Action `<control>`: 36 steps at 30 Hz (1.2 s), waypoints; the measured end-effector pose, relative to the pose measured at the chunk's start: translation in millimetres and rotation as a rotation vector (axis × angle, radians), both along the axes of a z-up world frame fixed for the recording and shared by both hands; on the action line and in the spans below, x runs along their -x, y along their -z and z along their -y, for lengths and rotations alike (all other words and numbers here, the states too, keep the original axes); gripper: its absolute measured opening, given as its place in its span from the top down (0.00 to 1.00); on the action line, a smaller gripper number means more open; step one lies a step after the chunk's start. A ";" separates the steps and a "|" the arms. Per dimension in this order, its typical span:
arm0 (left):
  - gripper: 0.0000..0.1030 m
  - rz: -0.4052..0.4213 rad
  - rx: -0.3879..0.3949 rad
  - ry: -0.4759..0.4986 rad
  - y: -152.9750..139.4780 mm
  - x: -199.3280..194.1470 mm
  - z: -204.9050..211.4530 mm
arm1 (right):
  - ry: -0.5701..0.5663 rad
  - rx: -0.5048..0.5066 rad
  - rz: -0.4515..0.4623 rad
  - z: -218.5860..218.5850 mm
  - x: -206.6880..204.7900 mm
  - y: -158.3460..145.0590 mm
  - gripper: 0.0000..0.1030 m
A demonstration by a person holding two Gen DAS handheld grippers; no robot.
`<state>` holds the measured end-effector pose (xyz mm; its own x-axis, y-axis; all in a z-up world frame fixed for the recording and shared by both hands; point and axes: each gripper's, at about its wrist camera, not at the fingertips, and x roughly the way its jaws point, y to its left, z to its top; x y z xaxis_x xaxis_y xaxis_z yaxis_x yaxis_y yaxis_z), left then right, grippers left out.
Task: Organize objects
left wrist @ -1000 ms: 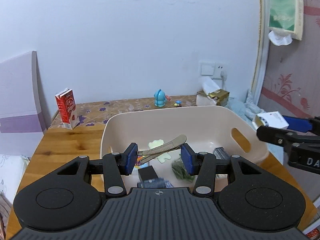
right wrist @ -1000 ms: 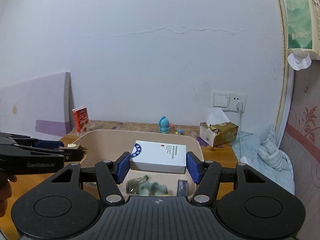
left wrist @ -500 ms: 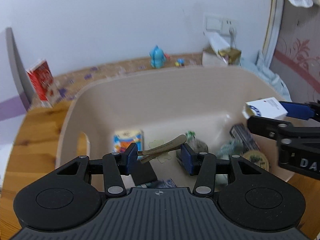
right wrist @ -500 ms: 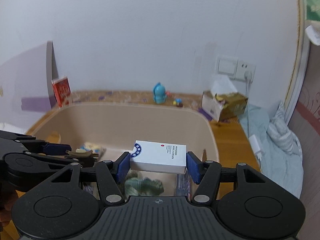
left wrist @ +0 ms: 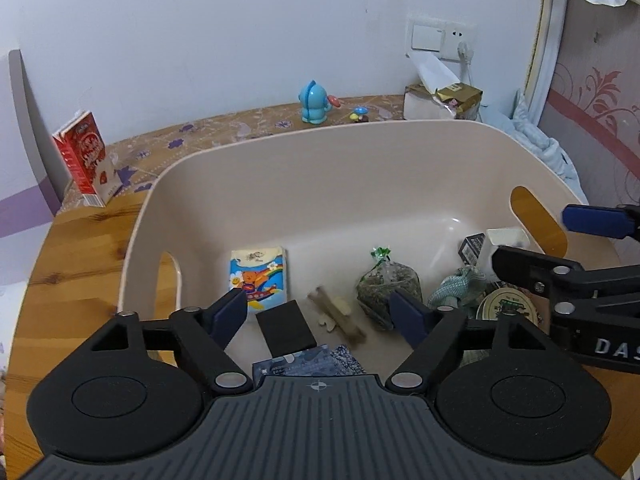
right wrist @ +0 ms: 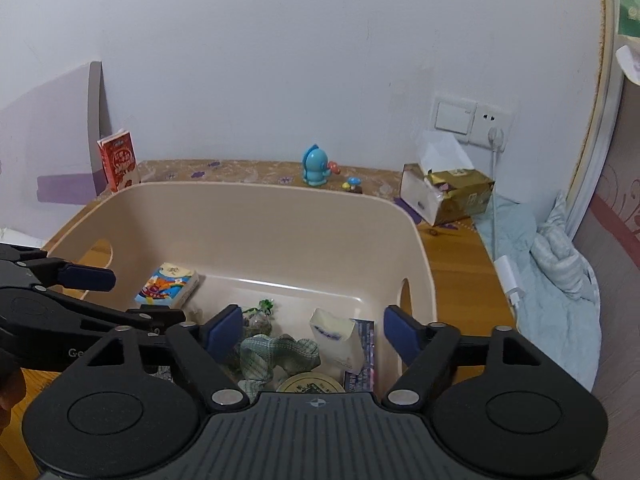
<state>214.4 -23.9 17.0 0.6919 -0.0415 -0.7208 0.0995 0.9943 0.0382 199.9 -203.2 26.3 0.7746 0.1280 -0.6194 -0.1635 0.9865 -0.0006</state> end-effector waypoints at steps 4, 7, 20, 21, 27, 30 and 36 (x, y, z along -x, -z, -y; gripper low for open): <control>0.18 0.040 -0.011 -0.002 -8.4 9.4 -1.0 | 0.021 -0.033 0.027 3.9 6.0 -9.5 0.04; 0.16 0.066 -0.013 -0.008 -14.6 17.7 -3.2 | 0.040 -0.053 0.049 7.1 12.1 -16.4 0.01; 0.13 0.136 0.021 0.016 -33.9 65.4 -18.2 | 0.054 -0.087 0.125 9.7 57.2 -26.6 0.00; 0.13 0.145 0.019 0.019 -35.1 71.9 -19.2 | 0.053 -0.089 0.138 9.0 62.9 -27.7 0.00; 0.11 0.178 0.014 0.010 -38.7 102.1 -26.3 | 0.031 -0.061 0.182 1.2 96.2 -32.4 0.00; 0.11 0.170 0.012 0.006 -37.7 114.5 -28.4 | 0.018 -0.068 0.167 -0.1 109.8 -31.4 0.00; 0.11 0.172 0.012 -0.003 -34.9 143.4 -29.6 | 0.031 -0.092 0.141 1.3 135.7 -28.2 0.00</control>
<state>71.0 5.7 51.9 0.8054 -0.0474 -0.5909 0.0896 0.9951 0.0422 64.2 -204.5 54.5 0.8575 0.1540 -0.4910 -0.1381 0.9880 0.0687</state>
